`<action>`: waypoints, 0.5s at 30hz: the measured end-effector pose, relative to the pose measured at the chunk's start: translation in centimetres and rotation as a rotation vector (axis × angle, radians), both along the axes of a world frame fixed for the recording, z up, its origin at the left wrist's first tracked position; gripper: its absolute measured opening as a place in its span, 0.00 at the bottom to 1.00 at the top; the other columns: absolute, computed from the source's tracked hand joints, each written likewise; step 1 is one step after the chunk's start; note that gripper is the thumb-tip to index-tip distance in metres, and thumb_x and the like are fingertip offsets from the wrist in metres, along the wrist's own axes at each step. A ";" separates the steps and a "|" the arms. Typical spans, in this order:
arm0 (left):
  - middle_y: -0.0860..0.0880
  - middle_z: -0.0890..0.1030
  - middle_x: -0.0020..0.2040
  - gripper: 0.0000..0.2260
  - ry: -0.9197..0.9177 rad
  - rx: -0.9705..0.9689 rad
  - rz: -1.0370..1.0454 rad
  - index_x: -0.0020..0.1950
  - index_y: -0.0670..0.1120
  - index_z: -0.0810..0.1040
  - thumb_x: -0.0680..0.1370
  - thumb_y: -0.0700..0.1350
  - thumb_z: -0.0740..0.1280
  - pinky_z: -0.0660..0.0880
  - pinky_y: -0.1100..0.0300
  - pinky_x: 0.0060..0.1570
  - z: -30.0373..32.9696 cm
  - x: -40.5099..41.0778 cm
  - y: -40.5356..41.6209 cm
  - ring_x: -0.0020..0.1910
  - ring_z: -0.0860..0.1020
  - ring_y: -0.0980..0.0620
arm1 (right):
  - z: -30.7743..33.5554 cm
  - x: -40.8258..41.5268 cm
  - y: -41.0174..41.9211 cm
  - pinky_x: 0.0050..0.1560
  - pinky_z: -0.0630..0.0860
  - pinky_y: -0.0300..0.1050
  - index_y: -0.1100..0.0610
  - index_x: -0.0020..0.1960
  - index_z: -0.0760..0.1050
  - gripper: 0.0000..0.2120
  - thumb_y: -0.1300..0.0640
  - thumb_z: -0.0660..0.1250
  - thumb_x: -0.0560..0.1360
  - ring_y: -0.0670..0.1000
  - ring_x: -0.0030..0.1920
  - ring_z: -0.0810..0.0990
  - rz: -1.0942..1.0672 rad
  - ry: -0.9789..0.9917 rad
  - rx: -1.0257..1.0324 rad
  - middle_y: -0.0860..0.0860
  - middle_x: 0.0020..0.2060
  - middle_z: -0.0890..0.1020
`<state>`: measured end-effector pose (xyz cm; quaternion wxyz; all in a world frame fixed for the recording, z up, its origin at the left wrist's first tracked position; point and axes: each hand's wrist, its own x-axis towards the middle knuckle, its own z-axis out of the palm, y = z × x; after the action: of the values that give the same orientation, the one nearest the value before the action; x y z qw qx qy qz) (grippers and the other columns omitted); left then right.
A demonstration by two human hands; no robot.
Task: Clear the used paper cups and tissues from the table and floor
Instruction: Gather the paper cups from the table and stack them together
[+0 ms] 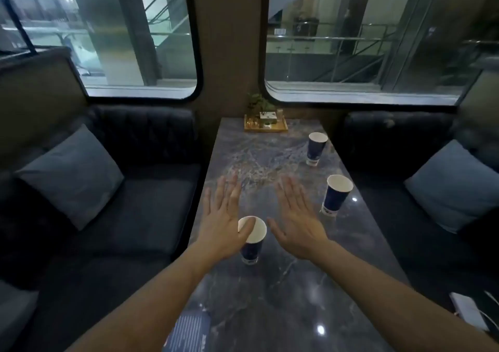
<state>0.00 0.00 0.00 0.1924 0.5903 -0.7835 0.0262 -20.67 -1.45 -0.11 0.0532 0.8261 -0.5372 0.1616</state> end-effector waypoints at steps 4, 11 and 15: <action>0.52 0.32 0.79 0.39 -0.051 0.139 0.065 0.80 0.45 0.39 0.79 0.62 0.53 0.37 0.43 0.76 -3.0 -0.7 -0.4 0.77 0.31 0.50 | -2.8 0.1 -1.0 0.77 0.36 0.53 0.58 0.78 0.38 0.36 0.39 0.46 0.79 0.51 0.77 0.31 0.047 0.037 0.114 0.55 0.78 0.37; 0.51 0.36 0.80 0.36 -0.090 0.283 0.095 0.81 0.47 0.44 0.79 0.64 0.50 0.38 0.44 0.77 -8.2 -1.4 -0.6 0.78 0.32 0.50 | -7.9 0.2 -1.9 0.78 0.40 0.55 0.59 0.78 0.47 0.32 0.44 0.48 0.80 0.54 0.78 0.36 0.204 0.090 0.235 0.56 0.79 0.42; 0.52 0.36 0.80 0.37 -0.110 0.360 0.120 0.81 0.47 0.43 0.78 0.65 0.48 0.42 0.43 0.76 -10.4 -1.6 -0.3 0.78 0.33 0.51 | -9.7 0.2 -2.2 0.76 0.35 0.54 0.59 0.78 0.45 0.32 0.45 0.48 0.80 0.54 0.77 0.34 0.264 0.122 0.286 0.55 0.78 0.40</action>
<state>-1.65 -0.26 -10.37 0.0389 0.6586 -0.7482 -0.0707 -20.52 -3.70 -9.85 -0.0540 0.8968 -0.4375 0.0387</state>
